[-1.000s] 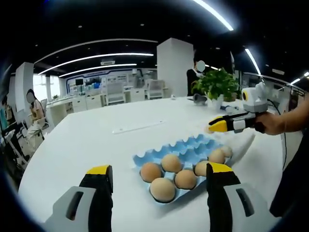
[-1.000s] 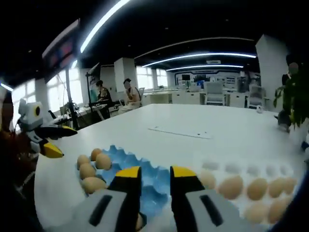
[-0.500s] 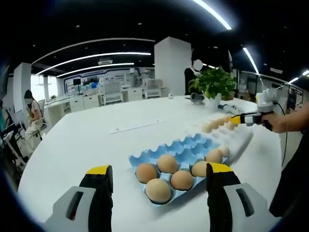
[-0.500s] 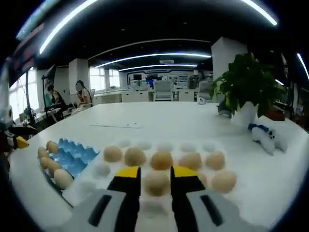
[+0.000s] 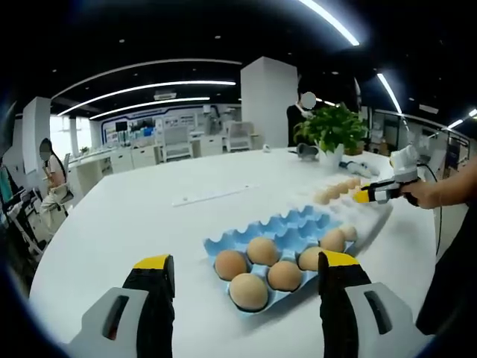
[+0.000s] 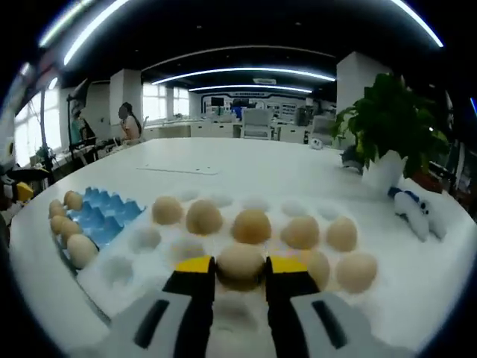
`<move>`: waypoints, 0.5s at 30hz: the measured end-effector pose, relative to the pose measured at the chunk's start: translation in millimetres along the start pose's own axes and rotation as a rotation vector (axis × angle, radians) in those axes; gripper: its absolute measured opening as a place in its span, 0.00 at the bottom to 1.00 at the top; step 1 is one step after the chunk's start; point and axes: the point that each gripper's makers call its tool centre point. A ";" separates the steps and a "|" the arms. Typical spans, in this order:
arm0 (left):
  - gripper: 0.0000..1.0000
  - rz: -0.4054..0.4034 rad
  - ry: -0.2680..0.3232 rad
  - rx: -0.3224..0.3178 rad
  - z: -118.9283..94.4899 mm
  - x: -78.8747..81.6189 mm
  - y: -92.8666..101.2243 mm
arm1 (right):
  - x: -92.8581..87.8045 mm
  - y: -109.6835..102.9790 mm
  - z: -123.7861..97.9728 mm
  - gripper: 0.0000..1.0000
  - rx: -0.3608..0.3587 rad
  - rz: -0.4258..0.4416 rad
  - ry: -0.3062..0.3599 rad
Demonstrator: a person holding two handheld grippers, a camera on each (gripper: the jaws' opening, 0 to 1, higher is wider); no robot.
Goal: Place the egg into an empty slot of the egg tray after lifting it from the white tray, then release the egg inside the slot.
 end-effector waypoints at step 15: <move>0.78 0.022 -0.001 0.000 0.7 2.0 -1.3 | 0.6 0.0 6.3 0.26 0.034 0.003 -0.047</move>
Point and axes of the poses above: the point that each gripper's makers call its tool centre point, and the gripper's own axes: z roughly forward along the fingers, y roughly to its right, x roughly out of its top, and after that the axes turned 6 degrees about -z, right-handed
